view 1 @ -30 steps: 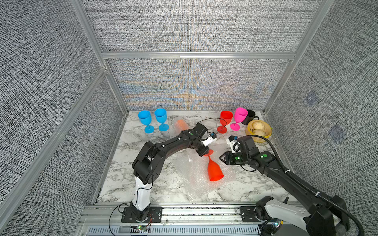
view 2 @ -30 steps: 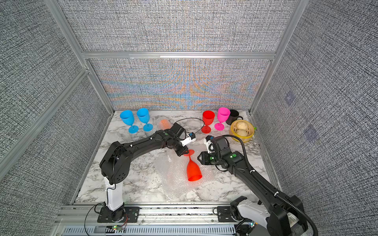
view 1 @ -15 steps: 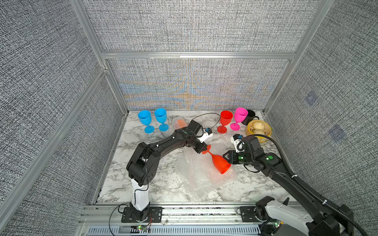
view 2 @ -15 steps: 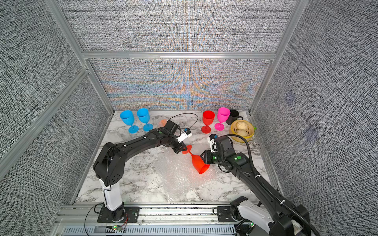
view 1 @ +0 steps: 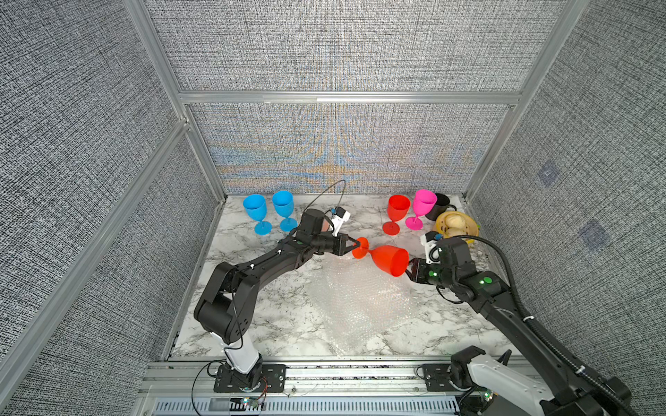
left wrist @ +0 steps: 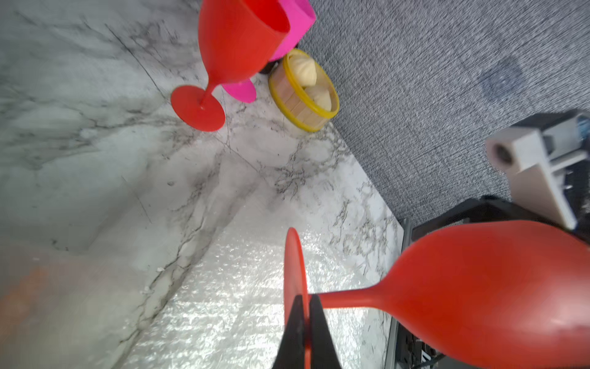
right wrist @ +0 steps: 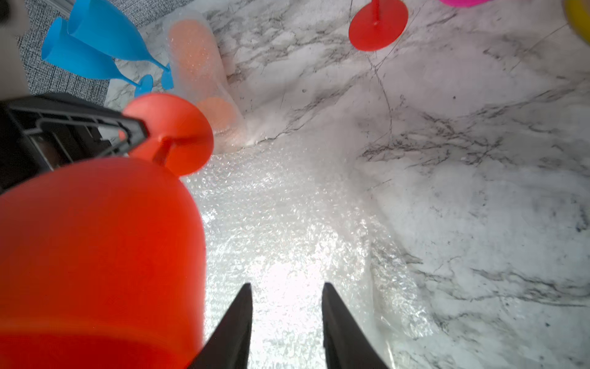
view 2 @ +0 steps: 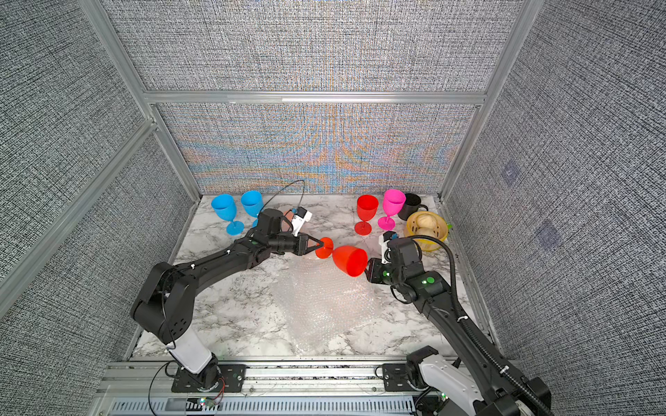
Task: Unpack wine glasses from bubble wrap
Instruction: Pick up the wine glass from the bubble wrap.
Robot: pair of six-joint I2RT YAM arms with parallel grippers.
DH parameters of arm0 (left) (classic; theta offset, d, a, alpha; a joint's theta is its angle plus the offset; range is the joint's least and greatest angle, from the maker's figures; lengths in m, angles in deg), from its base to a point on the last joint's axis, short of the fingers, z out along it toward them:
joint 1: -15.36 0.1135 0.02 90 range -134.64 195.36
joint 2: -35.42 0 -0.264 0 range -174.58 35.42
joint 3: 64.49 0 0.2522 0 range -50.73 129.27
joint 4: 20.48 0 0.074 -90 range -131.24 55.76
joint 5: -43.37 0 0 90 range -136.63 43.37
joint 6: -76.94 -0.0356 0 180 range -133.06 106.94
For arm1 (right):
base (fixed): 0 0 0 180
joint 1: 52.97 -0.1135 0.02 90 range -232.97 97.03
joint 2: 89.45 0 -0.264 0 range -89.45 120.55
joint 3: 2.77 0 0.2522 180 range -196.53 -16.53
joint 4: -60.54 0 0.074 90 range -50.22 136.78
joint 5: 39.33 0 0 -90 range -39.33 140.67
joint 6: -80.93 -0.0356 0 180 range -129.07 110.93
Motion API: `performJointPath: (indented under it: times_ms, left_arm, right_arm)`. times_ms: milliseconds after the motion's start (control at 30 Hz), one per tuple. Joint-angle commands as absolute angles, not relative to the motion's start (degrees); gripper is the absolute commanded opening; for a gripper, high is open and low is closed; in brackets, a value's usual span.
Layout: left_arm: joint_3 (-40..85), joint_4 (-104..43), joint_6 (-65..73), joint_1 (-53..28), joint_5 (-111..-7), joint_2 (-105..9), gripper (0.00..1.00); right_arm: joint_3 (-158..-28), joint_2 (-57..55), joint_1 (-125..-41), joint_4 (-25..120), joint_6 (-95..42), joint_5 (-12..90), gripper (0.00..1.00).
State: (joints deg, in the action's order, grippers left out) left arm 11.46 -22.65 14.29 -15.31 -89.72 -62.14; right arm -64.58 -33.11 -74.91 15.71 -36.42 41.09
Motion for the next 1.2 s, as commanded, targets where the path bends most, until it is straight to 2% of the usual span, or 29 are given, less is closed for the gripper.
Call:
performJointPath:
  times_ms: [0, 200, 400, 600, 733, 900, 1167]
  left_arm:
    - [6.3, -1.6, 32.0, -13.0, -89.6, -60.6, 0.0]
    - [-5.6, 15.3, 48.5, -5.9, -86.3, -58.2, 0.0]
    - [-15.7, 14.9, 51.4, 1.4, -80.6, -52.4, 0.0]
    - [-20.9, 14.1, 53.9, 7.3, -79.6, -50.9, 0.0]
    - [-26.4, 19.0, 58.8, 13.4, -79.2, -50.4, 0.0]
    - [-29.2, 14.2, 57.8, 19.8, -80.1, -48.7, 0.0]
    - [-29.6, 4.9, 53.3, 23.6, -79.8, -47.2, 0.0]
  right_arm:
    - [-64.0, -33.0, -75.0, 15.8, -36.8, 37.7, 0.39]
    - [-62.8, -32.2, -75.0, 17.2, -35.6, 35.3, 0.39]
    - [-63.2, -31.2, -75.0, 17.4, -34.6, 34.9, 0.39]
    - [-63.2, -30.7, -75.0, 18.2, -34.6, 34.2, 0.39]
    - [-63.4, -29.3, -75.1, 18.3, -34.9, 34.1, 0.38]
    - [-62.8, -28.1, -76.7, 20.0, -36.3, 34.0, 0.38]
    - [-65.3, -24.5, -81.6, 22.1, -38.8, 37.0, 0.38]
